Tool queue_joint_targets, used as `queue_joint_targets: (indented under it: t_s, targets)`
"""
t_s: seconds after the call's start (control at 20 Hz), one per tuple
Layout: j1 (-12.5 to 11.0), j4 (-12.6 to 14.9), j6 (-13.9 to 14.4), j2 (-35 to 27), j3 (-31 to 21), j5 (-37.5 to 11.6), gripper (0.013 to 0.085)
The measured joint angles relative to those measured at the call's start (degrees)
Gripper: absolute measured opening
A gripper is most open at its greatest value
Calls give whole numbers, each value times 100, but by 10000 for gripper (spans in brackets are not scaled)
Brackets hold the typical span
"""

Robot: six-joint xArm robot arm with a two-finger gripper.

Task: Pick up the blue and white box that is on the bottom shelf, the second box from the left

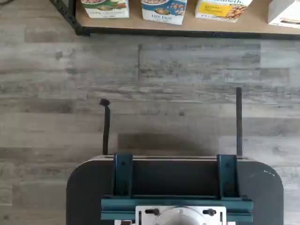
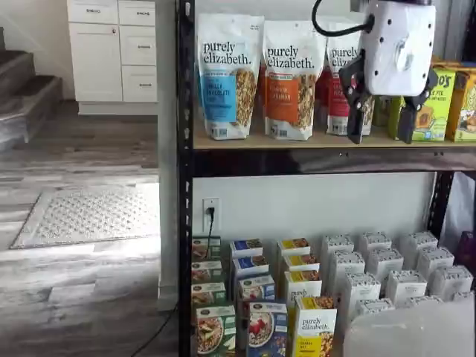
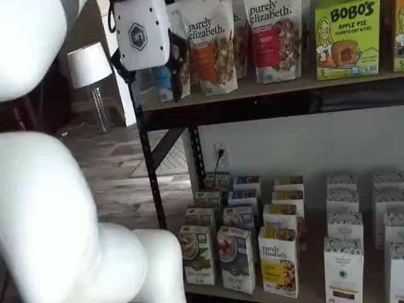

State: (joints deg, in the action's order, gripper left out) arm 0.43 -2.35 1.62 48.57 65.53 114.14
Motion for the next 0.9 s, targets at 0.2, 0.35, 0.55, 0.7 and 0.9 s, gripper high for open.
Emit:
queue_joint_targets:
  t_s: [0.2,0.35,0.55,0.7,0.9]
  targets:
    - [-315,-360,-178,114,-106,-197,850]
    - [-263,-316,-149,90,-101,-210,850]
    - [-171,-255,-85,87,-191,-287,850]
    - [-118,-230,-48,121,-330,-405,850]
    - [-11,-165,27,174,-561,-593,850]
